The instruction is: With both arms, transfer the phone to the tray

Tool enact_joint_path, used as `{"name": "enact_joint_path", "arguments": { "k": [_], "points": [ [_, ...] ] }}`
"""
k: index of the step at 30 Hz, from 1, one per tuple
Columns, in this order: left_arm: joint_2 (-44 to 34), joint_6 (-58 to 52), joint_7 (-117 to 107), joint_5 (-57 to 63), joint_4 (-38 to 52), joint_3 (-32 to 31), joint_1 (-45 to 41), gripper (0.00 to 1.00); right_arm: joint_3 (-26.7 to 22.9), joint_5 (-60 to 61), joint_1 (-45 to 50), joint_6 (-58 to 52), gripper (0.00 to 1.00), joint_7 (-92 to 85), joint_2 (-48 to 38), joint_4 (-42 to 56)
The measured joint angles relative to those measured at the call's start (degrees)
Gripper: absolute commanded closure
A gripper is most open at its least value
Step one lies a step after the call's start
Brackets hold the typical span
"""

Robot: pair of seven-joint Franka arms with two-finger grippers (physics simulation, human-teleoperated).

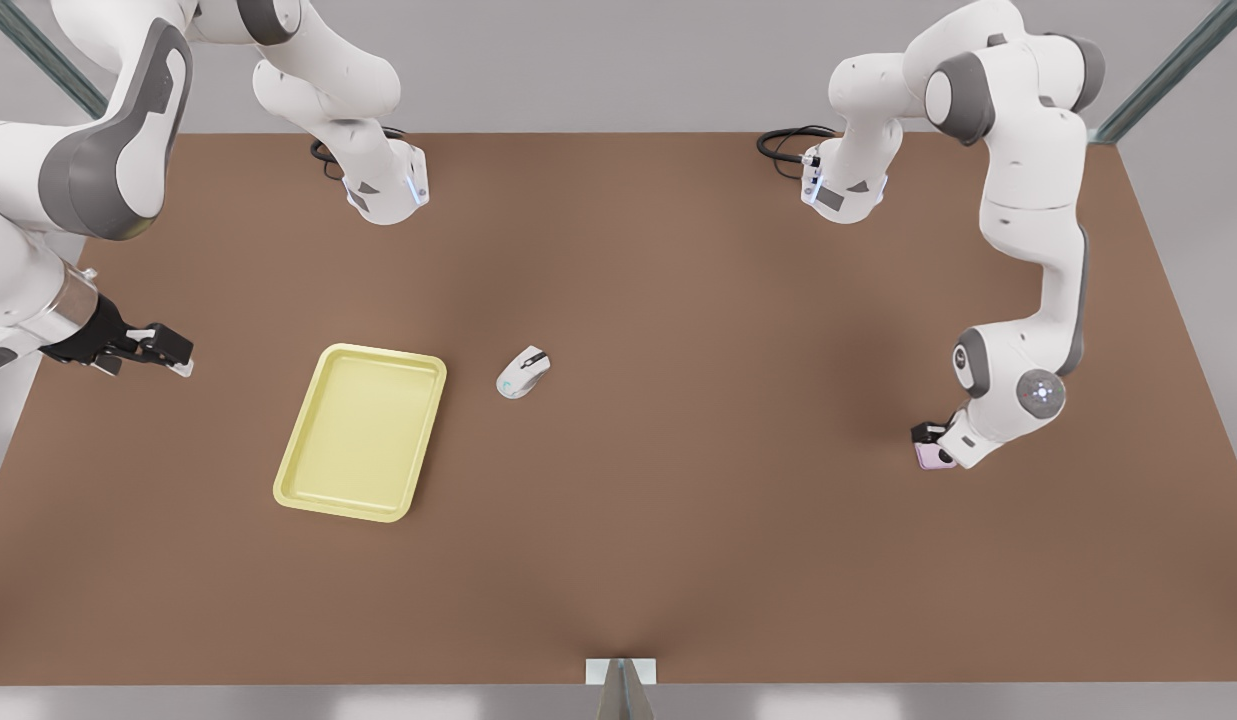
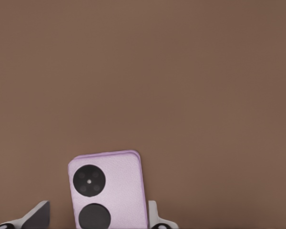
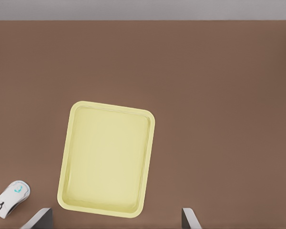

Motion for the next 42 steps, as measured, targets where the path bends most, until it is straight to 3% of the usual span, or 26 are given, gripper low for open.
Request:
{"name": "enact_joint_path", "arguments": {
  "k": [6, 7, 16, 26, 31, 38, 42],
  "points": [
    [2.4, 2.0, 1.5, -2.6, 0.2, 0.0, 0.0, 0.00, -0.3, 0.1, 0.2, -0.1, 0.00, -0.1, 0.1, 0.0],
    [2.6, 2.2, 1.6, -3.0, 0.2, 0.0, 0.0, 0.09, -0.3, 0.1, 0.3, -0.1, 0.00, -0.1, 0.1, 0.0],
    [2.7, 3.1, 2.4, -3.7, 0.7, 0.0, 0.3, 0.25, -0.2, 0.3, 0.4, -0.2, 0.00, -0.1, 0.2, 0.0],
    [-1.4, 0.7, 2.2, -3.7, 0.9, -1.6, -2.7, 0.25, 0.1, -1.0, 2.6, -2.2, 0.00, -0.1, 0.3, -0.3],
    [-0.1, -4.4, -1.4, -3.7, 8.8, -2.5, -20.2, 0.25, 0.0, -1.2, 2.5, -2.8, 0.00, -0.1, 0.5, -0.1],
    [15.4, -9.0, -15.5, -6.1, 35.3, -2.6, -44.1, 0.24, 0.0, -1.3, 2.4, -3.1, 0.00, -0.1, 0.7, -0.1],
    [23.5, -10.3, -24.2, -6.3, 46.2, -2.4, -49.5, 0.24, 0.0, -1.4, 2.4, -3.1, 0.00, -0.1, 0.7, -0.1]
  ]
}}
